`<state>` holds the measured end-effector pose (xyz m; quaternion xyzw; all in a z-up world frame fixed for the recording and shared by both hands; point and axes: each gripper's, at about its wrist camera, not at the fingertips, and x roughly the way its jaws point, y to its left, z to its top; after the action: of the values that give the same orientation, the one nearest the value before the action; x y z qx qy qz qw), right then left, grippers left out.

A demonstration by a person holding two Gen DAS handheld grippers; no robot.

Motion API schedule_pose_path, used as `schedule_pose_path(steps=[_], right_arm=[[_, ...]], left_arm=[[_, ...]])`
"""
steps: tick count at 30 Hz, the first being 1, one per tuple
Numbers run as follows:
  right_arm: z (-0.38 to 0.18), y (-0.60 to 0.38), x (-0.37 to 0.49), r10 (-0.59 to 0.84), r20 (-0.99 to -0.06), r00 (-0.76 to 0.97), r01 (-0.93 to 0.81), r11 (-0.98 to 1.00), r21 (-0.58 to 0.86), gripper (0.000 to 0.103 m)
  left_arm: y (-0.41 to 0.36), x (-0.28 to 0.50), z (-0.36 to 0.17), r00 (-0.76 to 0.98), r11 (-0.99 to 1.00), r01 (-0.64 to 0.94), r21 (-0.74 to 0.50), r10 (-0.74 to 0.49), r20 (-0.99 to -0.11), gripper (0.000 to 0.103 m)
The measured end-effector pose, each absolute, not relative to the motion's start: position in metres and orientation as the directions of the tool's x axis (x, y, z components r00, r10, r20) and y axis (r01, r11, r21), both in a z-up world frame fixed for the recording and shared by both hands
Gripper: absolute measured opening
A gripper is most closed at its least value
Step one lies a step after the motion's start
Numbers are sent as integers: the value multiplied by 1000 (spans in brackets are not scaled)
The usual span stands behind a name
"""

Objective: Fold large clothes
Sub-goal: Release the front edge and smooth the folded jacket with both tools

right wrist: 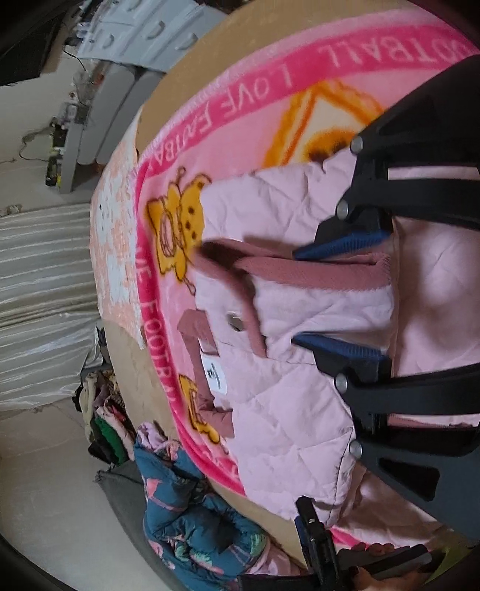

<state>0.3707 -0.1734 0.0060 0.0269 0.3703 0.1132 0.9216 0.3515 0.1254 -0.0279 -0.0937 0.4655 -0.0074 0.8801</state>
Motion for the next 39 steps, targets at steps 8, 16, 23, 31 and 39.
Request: schedule_pose_path(steps=[8,16,23,31,39], right_arm=[[23,-148,365,205,-637,743,-245,969,25,60],[4,-82,375,273,-704,656,-401,916,-19,66],[-44,-61,404,233,-809,539,-391,921,5,68],[-63,-60,408,226,-807,545,-371,929,10,71],[-46,-72,390,286,-783,552,-353,931,91,83]], left_arm=[[133,354,-51,549,977,-72,-200,-129,-826,94],[132,360,-65,522,983,-52,-174,-122,-844,94],[134,359,-68,528,981,-50,-186,-132,-839,95],[132,358,-69,540,984,-53,-169,-114,-834,95],[133,351,-61,548,981,-63,-183,-119,-828,94]])
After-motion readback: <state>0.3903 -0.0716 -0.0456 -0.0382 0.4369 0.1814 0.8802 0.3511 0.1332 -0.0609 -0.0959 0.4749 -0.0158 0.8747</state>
